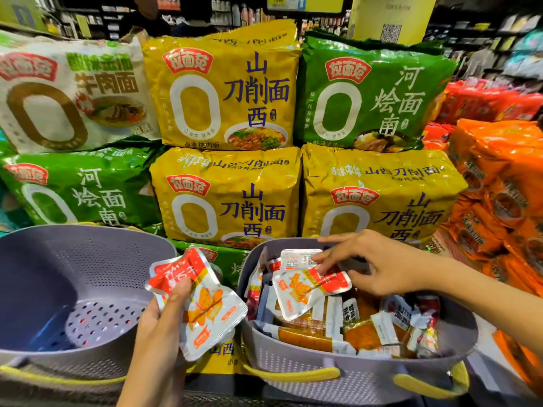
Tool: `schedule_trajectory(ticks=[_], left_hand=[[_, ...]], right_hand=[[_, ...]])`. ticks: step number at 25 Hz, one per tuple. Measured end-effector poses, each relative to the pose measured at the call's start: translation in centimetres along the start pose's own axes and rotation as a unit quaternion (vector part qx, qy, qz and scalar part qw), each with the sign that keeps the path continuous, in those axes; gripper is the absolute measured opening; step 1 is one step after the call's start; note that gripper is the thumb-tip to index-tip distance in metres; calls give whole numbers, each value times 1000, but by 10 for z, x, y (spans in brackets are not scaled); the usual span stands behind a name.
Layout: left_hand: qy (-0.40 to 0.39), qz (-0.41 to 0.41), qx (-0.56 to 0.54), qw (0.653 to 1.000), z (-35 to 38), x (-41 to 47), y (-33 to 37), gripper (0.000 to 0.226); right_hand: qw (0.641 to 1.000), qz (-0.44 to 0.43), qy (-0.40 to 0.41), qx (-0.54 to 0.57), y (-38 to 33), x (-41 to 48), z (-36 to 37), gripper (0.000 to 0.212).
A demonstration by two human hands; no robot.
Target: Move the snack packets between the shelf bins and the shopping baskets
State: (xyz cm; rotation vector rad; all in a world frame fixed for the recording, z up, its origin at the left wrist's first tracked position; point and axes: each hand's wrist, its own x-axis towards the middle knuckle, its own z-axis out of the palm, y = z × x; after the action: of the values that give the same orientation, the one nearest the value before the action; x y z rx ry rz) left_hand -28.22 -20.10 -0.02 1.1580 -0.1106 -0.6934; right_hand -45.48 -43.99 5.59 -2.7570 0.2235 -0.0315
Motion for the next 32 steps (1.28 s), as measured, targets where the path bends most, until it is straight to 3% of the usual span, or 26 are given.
schedule_trajectory(ticks=[2, 4, 6, 9, 13, 16, 19, 21, 24, 27, 32], left_hand=[[-11, -6, -9, 1000, 0, 1, 0, 61], [-23, -4, -9, 1000, 1, 1, -1, 54], [-17, -3, -2, 1000, 1, 1, -1, 52], [-18, -9, -4, 1000, -3, 0, 0, 49], [-18, -9, 11, 1000, -8, -1, 0, 57], [-14, -9, 15, 1000, -6, -3, 0, 54], [-12, -6, 11, 1000, -6, 1, 0, 55], [-13, -4, 11, 1000, -7, 4, -1, 53], [-16, -1, 15, 1000, -2, 7, -1, 53], [-20, -1, 13, 1000, 2, 8, -2, 52], [-30, 3, 26, 999, 4, 6, -1, 48]], right_hand=[[993, 12, 56, 107, -12, 12, 5, 31], [985, -2, 120, 123, -26, 30, 15, 24], [986, -51, 139, 75, -35, 49, 27, 27], [989, -114, 95, -26, -35, 70, 45, 29], [962, -188, 99, -172, -34, 85, 61, 24], [960, -198, 96, -173, -33, 85, 50, 16], [990, -100, 98, -21, -27, 66, 24, 13], [983, -27, 137, 124, -23, 50, 10, 21], [914, 73, 189, 352, -22, 34, 4, 34], [861, 152, 151, 461, -26, 25, 14, 53], [764, 281, 166, 557, -32, 28, 24, 10]])
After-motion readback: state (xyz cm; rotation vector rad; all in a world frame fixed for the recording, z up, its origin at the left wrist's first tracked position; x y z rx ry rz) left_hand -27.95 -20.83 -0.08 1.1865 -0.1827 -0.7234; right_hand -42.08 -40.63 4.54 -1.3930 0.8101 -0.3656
